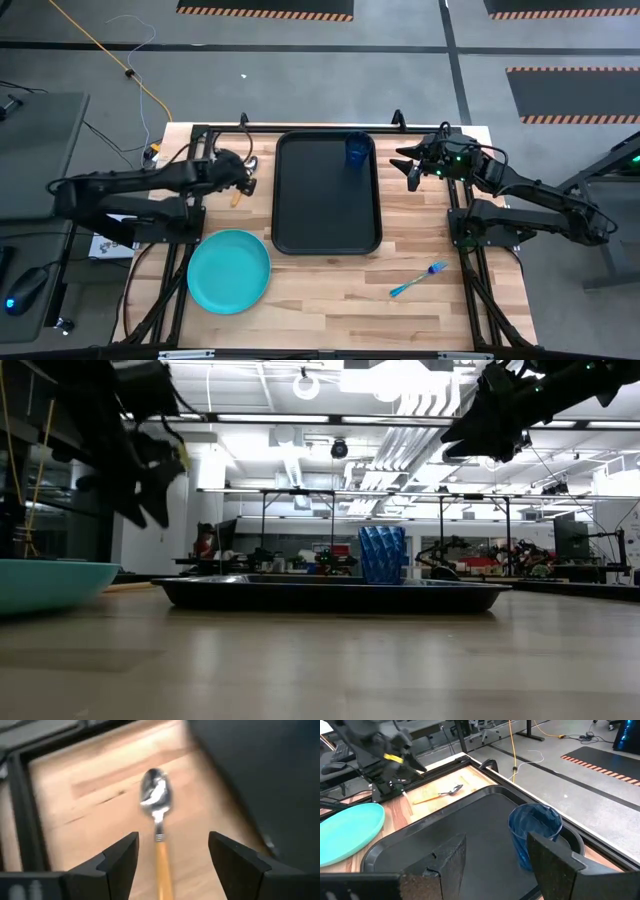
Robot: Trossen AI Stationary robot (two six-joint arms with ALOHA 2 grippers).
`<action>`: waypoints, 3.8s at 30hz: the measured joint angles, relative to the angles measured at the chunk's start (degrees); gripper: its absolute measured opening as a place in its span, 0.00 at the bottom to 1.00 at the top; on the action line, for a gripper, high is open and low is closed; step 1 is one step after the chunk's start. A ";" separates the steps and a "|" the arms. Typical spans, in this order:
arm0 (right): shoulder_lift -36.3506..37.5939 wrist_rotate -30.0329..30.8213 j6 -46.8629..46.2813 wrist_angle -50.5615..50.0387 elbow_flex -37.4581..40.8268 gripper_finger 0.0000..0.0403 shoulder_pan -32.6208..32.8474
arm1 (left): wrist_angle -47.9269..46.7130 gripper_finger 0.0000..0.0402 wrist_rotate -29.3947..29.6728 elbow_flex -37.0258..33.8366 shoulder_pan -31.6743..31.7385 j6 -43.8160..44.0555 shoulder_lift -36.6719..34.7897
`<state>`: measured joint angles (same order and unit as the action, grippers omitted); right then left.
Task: Pick and place plate/cup/fork/spoon on tray
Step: Put the yellow spoon on the bottom of the black tray
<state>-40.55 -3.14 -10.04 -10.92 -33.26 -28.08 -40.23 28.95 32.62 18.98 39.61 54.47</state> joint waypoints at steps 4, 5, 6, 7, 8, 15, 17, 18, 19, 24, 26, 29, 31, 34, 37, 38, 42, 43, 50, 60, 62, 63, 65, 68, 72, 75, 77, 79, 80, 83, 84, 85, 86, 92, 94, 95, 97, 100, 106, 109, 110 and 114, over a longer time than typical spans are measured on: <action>0.01 -0.08 0.00 -0.01 0.00 0.50 0.00 | -0.02 0.57 -0.38 0.02 3.70 -0.17 6.02; 0.00 -0.09 0.00 -0.01 0.00 0.50 0.00 | -0.01 0.57 -1.06 0.02 4.40 -0.20 7.27; 0.00 -0.09 0.00 0.00 0.00 0.50 0.00 | 0.09 0.57 -2.16 0.02 5.06 -0.22 8.48; 0.00 -0.09 0.00 0.00 0.00 0.50 0.00 | 0.34 0.57 -3.39 0.02 5.57 -0.23 9.61; 0.00 -0.09 0.00 0.00 0.00 0.50 0.00 | 0.67 0.57 -4.60 0.02 6.02 -0.58 10.73; 0.00 -0.09 0.00 0.00 0.00 0.50 0.00 | 6.47 0.57 -6.42 0.02 6.67 -1.84 17.05; 0.02 -0.11 0.00 -0.02 0.00 0.50 0.00 | 7.90 0.57 -7.39 0.02 6.68 -2.27 18.65; 0.00 -0.09 0.02 -0.02 0.00 0.50 0.00 | 8.43 0.57 -7.86 0.02 6.82 -2.29 19.39; 0.00 -0.09 0.02 -0.02 0.00 0.50 -0.02 | 8.75 0.57 -8.17 0.02 6.97 -2.30 20.10; 0.00 -0.09 0.02 -0.02 0.00 0.50 -0.01 | 8.68 0.57 -8.18 0.02 8.88 -2.36 24.17; 0.00 -0.11 0.02 -0.02 0.00 0.50 0.00 | 8.90 0.57 -8.23 0.03 9.68 -2.34 25.81; 0.00 -0.09 0.02 -0.02 0.00 0.50 -0.01 | 9.60 0.57 -8.54 0.32 10.46 -3.72 27.20; 0.00 -0.09 0.02 -0.02 0.00 0.50 -0.02 | 10.22 0.57 -8.98 0.27 10.65 -3.87 27.66; 0.00 -0.11 0.02 -0.02 0.00 0.50 -0.02 | 10.64 0.57 -8.94 0.26 10.67 -3.87 27.78; 0.00 -0.10 0.02 -0.02 0.00 0.50 -0.01 | 10.63 0.56 -8.99 0.25 10.67 -3.85 27.81; 0.00 -0.10 0.02 -0.03 0.00 0.50 -0.02 | 10.63 0.54 -9.11 0.24 10.67 -3.85 27.83; 0.00 -0.10 0.00 -0.04 0.00 0.50 0.00 | 10.73 0.45 -9.97 0.22 10.65 -3.82 27.89; 0.00 -0.09 0.02 -0.04 0.00 0.50 -0.02 | 10.71 0.42 -10.16 0.22 10.63 -3.82 27.92; 0.00 -0.11 0.02 -0.04 0.00 0.50 -0.02 | 11.14 0.16 -11.14 0.15 10.54 -5.63 28.02; 0.00 -0.10 0.02 -0.04 0.00 0.50 -0.01 | 8.52 0.09 -8.45 2.31 10.69 -10.65 27.97; 0.00 -0.09 0.02 -0.04 0.00 0.50 0.00 | 7.35 0.11 -8.09 3.87 10.73 -11.75 27.30; 0.00 -0.09 0.02 -0.04 0.00 0.50 0.00 | 6.89 0.11 -7.83 4.95 10.65 -12.17 26.70; 0.00 -0.09 0.02 -0.04 0.00 0.50 -0.02 | 5.15 0.11 -7.48 6.91 10.29 -13.18 25.41; 0.00 -0.09 0.02 -0.02 0.00 0.50 -0.02 | 3.25 0.10 -7.47 9.95 8.64 -14.51 23.25; 0.00 -0.09 0.02 -0.02 0.00 0.50 -0.02 | 2.45 0.09 -7.58 13.71 3.63 -16.45 20.54; 0.00 -0.09 0.03 -0.04 0.00 0.50 -0.02 | 3.02 0.09 -8.06 16.50 -1.76 -18.46 20.15; 0.00 -0.09 0.03 -0.03 0.00 0.50 -0.02 | 3.09 0.09 -9.72 18.09 -5.46 -19.41 20.92; 0.00 -0.09 0.03 -0.02 0.00 0.50 -0.01 | 4.76 0.09 -11.10 19.64 -9.14 -19.73 22.97; 0.00 -0.09 0.04 -0.02 0.00 0.50 0.00 | 5.53 0.09 -11.83 20.47 -10.93 -19.79 24.23; 0.00 -0.09 0.04 -0.02 0.00 0.50 0.00 | 8.00 0.09 -14.15 24.43 -15.55 -21.34 29.58; 0.00 -0.09 0.04 0.00 0.00 0.50 -0.01 | 8.21 0.09 -14.41 26.28 -16.78 -22.30 31.80; 0.00 -0.09 0.04 0.00 0.00 0.50 -0.01 | 8.40 0.09 -14.72 28.39 -17.97 -23.58 34.27; 0.00 -0.09 0.04 0.00 0.00 0.50 0.00 | 8.51 0.09 -14.98 30.67 -19.00 -25.11 36.80; 0.00 -0.09 0.03 -0.08 0.00 0.50 -0.02 | 8.47 0.10 -14.99 44.22 -22.52 -37.12 51.62; 0.00 -0.09 0.04 -0.37 0.00 0.50 -0.02 | 8.40 0.10 -14.94 46.94 -22.67 -39.32 55.31; 0.00 -0.09 0.02 -0.57 0.00 0.50 -0.01 | 8.22 0.10 -14.88 47.97 -22.68 -39.84 56.96; 0.00 -0.09 0.04 -0.87 0.00 0.50 0.00 | 8.12 0.10 -14.91 48.78 -22.52 -40.08 59.40; 0.00 -0.09 0.04 -1.26 0.00 0.50 0.00 | 6.80 0.10 -16.22 48.89 -22.38 -39.21 61.93; 0.00 -0.09 0.03 -1.33 0.00 0.50 -0.02 | 7.06 0.10 -19.43 48.89 -23.26 -37.22 63.24; 0.00 -0.09 0.04 -1.33 0.00 0.50 -0.02 | 7.22 0.10 -19.45 48.85 -23.86 -36.83 63.24; 0.02 -0.09 0.04 -1.31 0.00 0.50 0.00 | 7.10 0.10 -19.45 48.81 -24.08 -36.83 63.24; 0.01 -0.09 0.03 -1.31 0.00 0.50 -0.02 | 7.12 0.10 -19.44 48.81 -24.35 -37.33 63.24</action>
<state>-40.54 -3.22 -10.01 -12.23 -33.26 -28.10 -33.11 9.51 81.43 -5.37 2.28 117.71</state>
